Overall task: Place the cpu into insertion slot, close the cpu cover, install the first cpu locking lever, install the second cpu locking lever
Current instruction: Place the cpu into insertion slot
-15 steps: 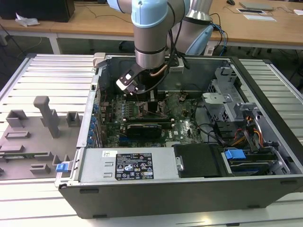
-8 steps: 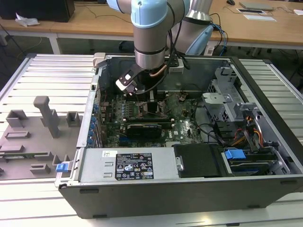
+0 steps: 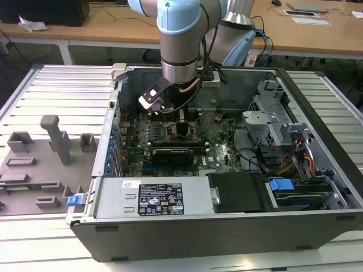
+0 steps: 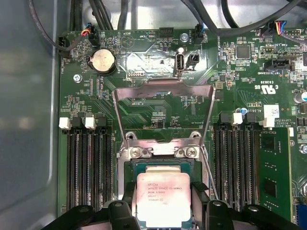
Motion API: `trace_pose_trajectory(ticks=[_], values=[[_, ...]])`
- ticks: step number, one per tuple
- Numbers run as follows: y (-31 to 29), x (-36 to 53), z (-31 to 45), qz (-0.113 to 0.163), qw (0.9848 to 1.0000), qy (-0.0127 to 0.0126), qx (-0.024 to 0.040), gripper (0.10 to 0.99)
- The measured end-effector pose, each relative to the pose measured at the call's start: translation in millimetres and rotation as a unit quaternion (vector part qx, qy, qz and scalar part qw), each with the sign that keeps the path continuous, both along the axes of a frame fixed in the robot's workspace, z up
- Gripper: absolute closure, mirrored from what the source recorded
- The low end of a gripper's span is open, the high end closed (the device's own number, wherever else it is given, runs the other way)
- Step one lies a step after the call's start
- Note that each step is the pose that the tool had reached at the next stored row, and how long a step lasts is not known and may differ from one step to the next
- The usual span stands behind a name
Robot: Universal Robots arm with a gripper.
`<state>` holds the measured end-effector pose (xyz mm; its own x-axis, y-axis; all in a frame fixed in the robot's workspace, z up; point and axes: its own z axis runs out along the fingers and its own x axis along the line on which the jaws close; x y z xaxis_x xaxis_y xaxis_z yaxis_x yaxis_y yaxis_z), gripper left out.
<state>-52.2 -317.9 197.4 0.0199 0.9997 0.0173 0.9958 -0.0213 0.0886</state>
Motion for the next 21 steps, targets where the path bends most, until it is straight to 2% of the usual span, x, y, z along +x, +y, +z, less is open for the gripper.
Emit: trace_pose_trajectory(ticks=[7, 8, 9, 12, 18, 21], values=[[0.3, 0.1, -0.5, 0.0, 1.0, -0.0004, 0.001, 0.545], [0.3, 0.2, -0.6, 0.0, 1.0, -0.0004, 0.0007, 0.533], [0.2, 0.1, -0.5, 0.0, 1.0, -0.0003, 0.0005, 0.471], [0.0, 0.0, 0.3, 0.0, 1.0, -0.0001, 0.0001, 0.471], [0.1, 0.1, 15.6, 0.0, 1.0, -0.0002, 0.0, 0.471], [0.1, 0.1, 16.2, 0.0, 1.0, -0.0002, 0.0, 0.471]])
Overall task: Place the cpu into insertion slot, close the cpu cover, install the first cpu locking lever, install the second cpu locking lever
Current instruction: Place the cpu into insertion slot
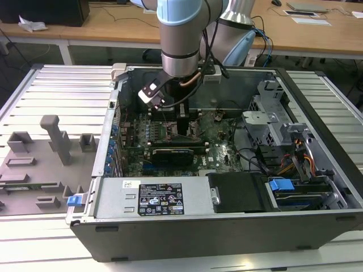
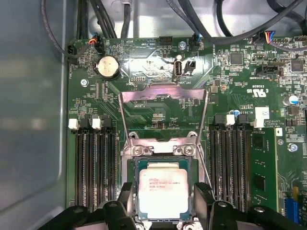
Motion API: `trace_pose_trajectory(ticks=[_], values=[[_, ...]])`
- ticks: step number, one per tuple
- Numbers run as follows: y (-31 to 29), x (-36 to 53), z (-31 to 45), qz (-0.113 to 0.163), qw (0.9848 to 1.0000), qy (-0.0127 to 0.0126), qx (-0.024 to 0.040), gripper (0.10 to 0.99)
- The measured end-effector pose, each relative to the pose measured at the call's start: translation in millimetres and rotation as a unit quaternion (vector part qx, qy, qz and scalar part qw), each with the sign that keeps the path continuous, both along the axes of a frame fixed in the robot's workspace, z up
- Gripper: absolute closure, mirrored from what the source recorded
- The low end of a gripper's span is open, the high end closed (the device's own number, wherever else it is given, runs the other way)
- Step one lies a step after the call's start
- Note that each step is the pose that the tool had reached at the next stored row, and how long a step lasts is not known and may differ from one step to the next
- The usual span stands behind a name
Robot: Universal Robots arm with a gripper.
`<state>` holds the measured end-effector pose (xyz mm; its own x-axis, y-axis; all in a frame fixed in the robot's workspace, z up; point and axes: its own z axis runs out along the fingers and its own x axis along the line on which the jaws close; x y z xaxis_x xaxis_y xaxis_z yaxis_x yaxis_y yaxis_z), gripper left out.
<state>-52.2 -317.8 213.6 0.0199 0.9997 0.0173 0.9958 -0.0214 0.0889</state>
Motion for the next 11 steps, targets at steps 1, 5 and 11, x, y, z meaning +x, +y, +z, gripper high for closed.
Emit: trace_pose_trajectory(ticks=[1, 5, 11], values=[[0.0, 0.0, 0.3, 0.0, 1.0, 0.0, 0.0, 0.471], [0.0, 0.0, 1.0, 0.0, 1.0, 0.0001, 0.0, 0.675], [0.0, 0.0, 2.1, 0.0, 1.0, 0.0, -0.0001, 0.98]])
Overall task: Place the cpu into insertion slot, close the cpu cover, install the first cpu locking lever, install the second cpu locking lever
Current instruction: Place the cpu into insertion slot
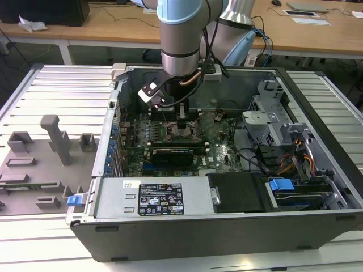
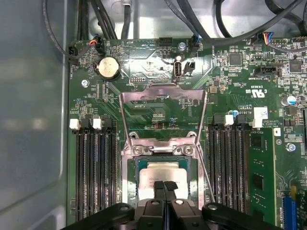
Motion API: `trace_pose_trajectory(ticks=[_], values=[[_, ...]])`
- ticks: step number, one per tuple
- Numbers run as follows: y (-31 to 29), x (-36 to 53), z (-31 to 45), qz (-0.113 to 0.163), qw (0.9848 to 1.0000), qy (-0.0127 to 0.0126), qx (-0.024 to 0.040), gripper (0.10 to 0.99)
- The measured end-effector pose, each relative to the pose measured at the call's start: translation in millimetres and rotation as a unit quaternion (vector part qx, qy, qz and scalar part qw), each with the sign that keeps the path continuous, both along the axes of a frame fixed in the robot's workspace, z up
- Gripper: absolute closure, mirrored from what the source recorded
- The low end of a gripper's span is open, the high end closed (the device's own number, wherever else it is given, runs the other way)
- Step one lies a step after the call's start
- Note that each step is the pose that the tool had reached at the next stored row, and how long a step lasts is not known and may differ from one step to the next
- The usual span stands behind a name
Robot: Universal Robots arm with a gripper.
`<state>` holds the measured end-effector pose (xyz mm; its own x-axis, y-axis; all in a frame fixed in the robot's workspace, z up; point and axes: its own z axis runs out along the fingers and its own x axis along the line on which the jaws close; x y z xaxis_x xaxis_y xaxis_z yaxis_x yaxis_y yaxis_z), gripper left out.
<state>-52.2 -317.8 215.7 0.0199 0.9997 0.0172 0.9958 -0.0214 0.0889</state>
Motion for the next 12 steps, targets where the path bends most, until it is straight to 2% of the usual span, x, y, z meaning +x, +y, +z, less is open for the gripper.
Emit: trace_pose_trajectory(ticks=[4, 8, 12], values=[[-0.1, 0.0, 1.1, 0.0, 1.0, 0.0001, -0.0006, 0.98], [0.0, 0.0, 8.9, 0.0, 1.0, 0.0, -0.0007, 0.98], [0.0, 0.0, 20.2, 0.0, 1.0, 0.0, -0.0012, 0.98]])
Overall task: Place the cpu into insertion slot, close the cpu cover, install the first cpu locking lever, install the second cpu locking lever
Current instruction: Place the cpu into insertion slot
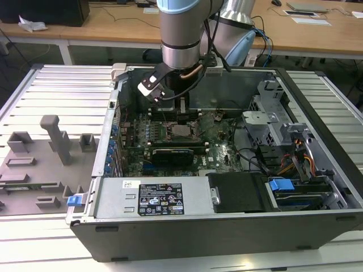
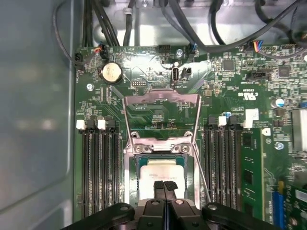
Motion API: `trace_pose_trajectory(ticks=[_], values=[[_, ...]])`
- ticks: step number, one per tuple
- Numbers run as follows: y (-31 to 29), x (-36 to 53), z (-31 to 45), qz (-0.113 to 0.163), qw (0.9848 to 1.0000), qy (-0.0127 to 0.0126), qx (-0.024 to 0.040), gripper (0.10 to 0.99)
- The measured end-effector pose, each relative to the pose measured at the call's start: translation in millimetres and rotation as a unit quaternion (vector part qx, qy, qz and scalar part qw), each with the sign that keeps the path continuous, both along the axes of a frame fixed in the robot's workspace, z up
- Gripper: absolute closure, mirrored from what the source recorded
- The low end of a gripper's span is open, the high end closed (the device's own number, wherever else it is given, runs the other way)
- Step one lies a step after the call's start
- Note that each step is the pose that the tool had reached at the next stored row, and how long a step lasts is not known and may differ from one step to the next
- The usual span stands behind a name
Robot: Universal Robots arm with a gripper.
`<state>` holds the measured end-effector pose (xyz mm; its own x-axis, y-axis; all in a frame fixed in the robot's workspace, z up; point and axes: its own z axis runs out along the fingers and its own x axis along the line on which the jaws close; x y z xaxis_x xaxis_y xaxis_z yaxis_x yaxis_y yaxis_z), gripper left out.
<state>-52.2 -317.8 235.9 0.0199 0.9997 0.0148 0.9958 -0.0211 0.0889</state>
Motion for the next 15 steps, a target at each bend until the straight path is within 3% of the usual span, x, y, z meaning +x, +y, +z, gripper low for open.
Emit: trace_pose_trajectory(ticks=[6, 15], values=[[0.0, 0.0, 19.5, 0.0, 1.0, 0.0, -0.0016, 0.98], [0.0, 0.0, 21.9, 0.0, 1.0, 0.0, -0.0018, 0.98]])
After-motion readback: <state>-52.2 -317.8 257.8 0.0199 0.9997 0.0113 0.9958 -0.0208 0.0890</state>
